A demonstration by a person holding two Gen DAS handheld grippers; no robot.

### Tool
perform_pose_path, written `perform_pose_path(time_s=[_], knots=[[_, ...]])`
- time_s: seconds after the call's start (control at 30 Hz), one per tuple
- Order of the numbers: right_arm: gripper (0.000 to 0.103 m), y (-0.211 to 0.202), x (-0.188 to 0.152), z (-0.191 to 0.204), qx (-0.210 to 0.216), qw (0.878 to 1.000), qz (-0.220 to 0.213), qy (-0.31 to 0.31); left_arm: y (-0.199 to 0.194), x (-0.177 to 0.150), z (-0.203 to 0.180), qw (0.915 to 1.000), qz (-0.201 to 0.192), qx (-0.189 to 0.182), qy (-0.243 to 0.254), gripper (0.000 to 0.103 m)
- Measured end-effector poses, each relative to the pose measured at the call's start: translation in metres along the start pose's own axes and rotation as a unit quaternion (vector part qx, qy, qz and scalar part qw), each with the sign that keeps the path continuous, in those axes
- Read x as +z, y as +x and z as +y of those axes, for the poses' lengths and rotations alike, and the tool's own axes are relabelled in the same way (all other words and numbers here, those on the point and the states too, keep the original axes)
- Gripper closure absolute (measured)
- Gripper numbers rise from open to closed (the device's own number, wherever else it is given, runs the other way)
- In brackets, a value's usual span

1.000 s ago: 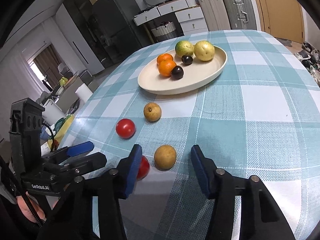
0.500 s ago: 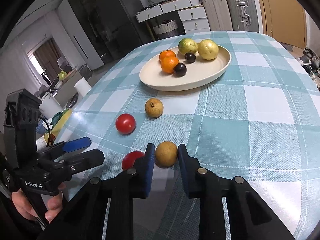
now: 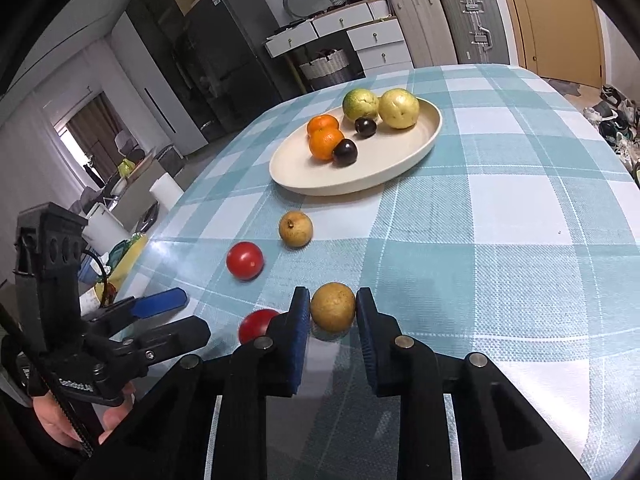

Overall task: Organize fruits
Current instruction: 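Grasp a red tomato with the left tool while the right tool holds the pear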

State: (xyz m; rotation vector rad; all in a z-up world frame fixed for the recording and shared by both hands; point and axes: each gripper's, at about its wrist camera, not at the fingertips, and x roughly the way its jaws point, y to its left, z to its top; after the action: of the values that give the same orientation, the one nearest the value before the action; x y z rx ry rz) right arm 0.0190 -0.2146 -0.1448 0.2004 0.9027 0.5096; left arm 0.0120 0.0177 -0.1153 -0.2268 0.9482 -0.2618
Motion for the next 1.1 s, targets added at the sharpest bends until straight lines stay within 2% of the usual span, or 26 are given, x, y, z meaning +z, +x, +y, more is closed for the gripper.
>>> perform_pose_path(time_s=[0.23,0.53,0.6,0.67,0.73,0.77,0.9,0.97,1.0,1.03,1.1], knots=[[0.078,-0.007,0.0,-0.009,0.002,1.0,-0.008,0.012,0.014,0.005,-0.028,0.9988,0.022,0.002,0.044,0.001],[0.078,-0.015,-0.001,-0.015,0.013,1.0,-0.017,0.018,0.031,0.004,-0.064,0.9938,0.032,0.033,0.101,0.002],[0.078,-0.015,-0.001,-0.016,0.014,1.0,-0.018,0.019,0.033,0.004,-0.07,0.9923,0.031,0.036,0.114,0.007],[0.078,-0.016,-0.002,-0.018,0.015,0.999,-0.019,0.022,0.035,0.004,-0.075,0.9899,0.029,0.047,0.13,0.018],[0.078,-0.017,-0.002,-0.021,0.019,0.999,-0.02,0.026,0.038,0.004,-0.078,0.9886,0.032,0.047,0.14,0.026],[0.078,-0.018,-0.001,-0.022,0.021,0.999,-0.021,0.027,0.039,0.004,-0.079,0.9886,0.035,0.042,0.14,0.034],[0.078,-0.02,-0.002,-0.025,0.024,0.999,-0.023,0.03,0.04,0.006,-0.075,0.9897,0.036,0.035,0.134,0.05],[0.078,-0.021,-0.002,-0.025,0.024,0.999,-0.024,0.031,0.04,0.007,-0.073,0.99,0.036,0.036,0.131,0.063],[0.078,-0.021,-0.003,-0.025,0.025,0.999,-0.024,0.031,0.039,0.008,-0.072,0.9902,0.037,0.03,0.131,0.066],[0.078,-0.021,-0.003,-0.025,0.025,0.999,-0.023,0.032,0.039,0.009,-0.072,0.9902,0.039,0.022,0.132,0.073],[0.078,-0.021,-0.002,-0.026,0.026,0.999,-0.023,0.033,0.039,0.01,-0.072,0.9901,0.039,0.019,0.133,0.077]])
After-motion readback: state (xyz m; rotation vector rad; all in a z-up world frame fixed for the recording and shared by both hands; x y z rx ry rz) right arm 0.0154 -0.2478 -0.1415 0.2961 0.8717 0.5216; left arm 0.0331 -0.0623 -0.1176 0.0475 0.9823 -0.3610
